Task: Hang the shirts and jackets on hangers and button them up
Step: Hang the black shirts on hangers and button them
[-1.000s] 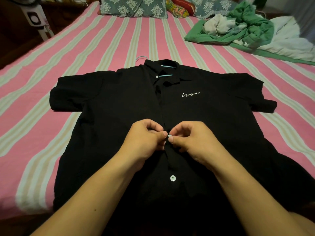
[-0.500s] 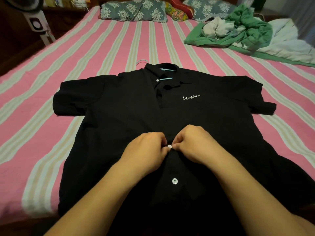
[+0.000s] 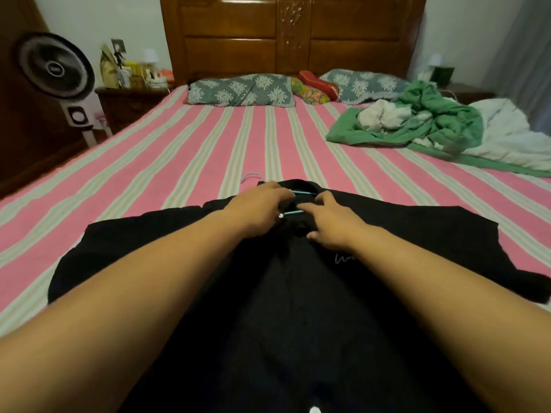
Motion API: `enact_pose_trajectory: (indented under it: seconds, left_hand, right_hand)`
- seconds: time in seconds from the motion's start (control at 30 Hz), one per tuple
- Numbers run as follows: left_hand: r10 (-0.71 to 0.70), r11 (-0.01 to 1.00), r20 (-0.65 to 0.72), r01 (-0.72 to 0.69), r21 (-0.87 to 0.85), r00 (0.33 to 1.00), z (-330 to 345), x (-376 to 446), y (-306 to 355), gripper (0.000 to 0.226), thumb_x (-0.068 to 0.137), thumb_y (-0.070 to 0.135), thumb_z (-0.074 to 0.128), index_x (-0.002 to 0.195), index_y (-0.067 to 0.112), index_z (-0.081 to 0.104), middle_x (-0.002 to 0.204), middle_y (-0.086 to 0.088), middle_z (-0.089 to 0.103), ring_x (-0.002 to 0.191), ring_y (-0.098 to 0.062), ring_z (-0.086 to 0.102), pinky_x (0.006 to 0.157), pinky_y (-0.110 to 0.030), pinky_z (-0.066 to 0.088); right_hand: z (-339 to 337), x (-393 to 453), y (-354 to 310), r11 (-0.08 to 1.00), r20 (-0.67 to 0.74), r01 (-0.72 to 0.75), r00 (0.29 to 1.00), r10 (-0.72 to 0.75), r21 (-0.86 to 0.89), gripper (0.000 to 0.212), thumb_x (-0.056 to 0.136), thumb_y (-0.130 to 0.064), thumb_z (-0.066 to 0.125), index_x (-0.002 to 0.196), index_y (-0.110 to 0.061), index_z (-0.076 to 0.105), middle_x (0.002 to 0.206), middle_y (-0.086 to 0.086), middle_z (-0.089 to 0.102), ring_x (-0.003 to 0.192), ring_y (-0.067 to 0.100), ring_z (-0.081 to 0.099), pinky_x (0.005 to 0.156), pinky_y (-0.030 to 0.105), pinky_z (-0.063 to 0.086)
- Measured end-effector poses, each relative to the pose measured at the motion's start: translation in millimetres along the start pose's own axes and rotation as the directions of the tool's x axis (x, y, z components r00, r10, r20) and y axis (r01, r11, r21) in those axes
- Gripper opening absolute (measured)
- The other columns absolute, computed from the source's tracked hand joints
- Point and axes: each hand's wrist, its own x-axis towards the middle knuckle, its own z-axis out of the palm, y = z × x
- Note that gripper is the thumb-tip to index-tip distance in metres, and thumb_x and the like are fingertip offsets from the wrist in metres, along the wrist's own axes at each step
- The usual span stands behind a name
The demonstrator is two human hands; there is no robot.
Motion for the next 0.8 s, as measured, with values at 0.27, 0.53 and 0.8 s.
enact_pose_trajectory:
  seconds: [0.27,0.53,0.8]
  left_hand:
    - [0.151,0.916,0.376,-0.272,0.294,0.914,14,64,-33,0.017,0.081,0.017,0.074,0.097,0.017,0.073,0.103,-0.010,0.065,0.099,-0.030,0.061,0.086,-0.039,0.049]
    - [-0.374,0.897,0.114,0.390,-0.209,0.921,18,47,0,0.046,0.088,0.019,0.067,0.127,0.011,0.045,0.114,-0.016,0.064,0.099,-0.033,0.063,0.083,-0.040,0.053]
    - [-0.443,0.770,0.108,0.439,-0.462,0.890,19,-74,70,0.013,0.087,0.003,0.059,0.088,0.016,0.061,0.099,-0.012,0.069,0.095,-0.033,0.069,0.085,-0.044,0.059]
  right_hand:
    - [5,26,44,0.941,-0.318,0.095,0.926,-0.203,-0.324,0.018,0.100,-0.026,0.049,0.104,-0.017,0.065,0.108,0.009,0.042,0.082,0.038,0.056,0.062,0.039,0.033]
    - [2,25,20,0.961,-0.156,-0.121,0.984,0.083,-0.249,0.037,0.093,-0.012,0.052,0.130,-0.014,0.055,0.122,0.016,0.059,0.110,0.040,0.060,0.082,0.043,0.048]
    - [4,-77,-21,0.917,-0.061,-0.182,0.974,0.217,0.355,0.007,0.085,-0.023,0.061,0.089,-0.018,0.064,0.095,0.009,0.069,0.081,0.032,0.066,0.071,0.035,0.054]
